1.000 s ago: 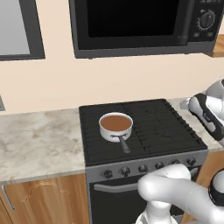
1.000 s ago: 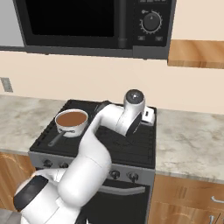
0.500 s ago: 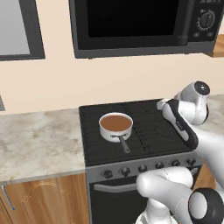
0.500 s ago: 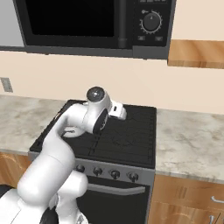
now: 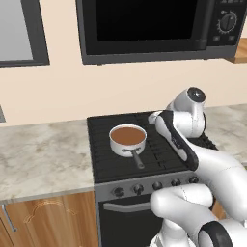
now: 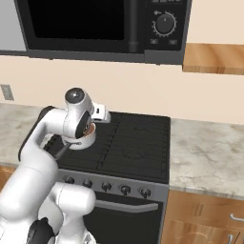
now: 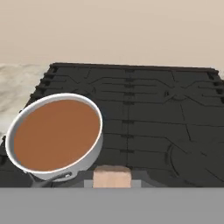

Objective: Pick up the sugar cube(s) and place them in the saucepan with hot chocolate.

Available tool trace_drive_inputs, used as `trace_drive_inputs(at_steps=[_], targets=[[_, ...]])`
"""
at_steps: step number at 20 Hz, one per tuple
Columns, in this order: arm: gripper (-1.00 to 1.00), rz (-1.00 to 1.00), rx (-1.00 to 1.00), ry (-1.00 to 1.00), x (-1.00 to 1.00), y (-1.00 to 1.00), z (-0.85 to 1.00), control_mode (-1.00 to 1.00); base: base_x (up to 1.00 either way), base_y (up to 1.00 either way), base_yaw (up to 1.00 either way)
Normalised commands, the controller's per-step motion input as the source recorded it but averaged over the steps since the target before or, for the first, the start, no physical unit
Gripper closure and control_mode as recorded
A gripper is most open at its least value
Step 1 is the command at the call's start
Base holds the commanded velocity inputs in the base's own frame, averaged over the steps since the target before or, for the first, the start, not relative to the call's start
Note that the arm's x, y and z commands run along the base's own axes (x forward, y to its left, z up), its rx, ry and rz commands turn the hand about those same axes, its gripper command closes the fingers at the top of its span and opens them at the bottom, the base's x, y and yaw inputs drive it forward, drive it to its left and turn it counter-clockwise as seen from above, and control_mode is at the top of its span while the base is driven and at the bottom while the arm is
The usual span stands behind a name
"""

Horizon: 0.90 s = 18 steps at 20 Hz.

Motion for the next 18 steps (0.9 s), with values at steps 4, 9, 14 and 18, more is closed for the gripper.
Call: trace_drive_inputs(at_steps=[4,9,14,18], targets=[[1.0,0.34,0.0,0.08,-0.09,0.35,0.02,-1.0,0.0,0.0,0.0],[1.0,0.06,-0.12,0.12,0.05,0.52,-0.03,-1.0,0.0,0.0,0.0],[1.0,0.0,-0.11,0.1,0.38,0.8,-0.2,-1.0,0.0,0.0,0.0],[1.0,0.0,-0.09,0.22,0.56,0.37,-0.41,-1.0,0.0,0.0,0.0]])
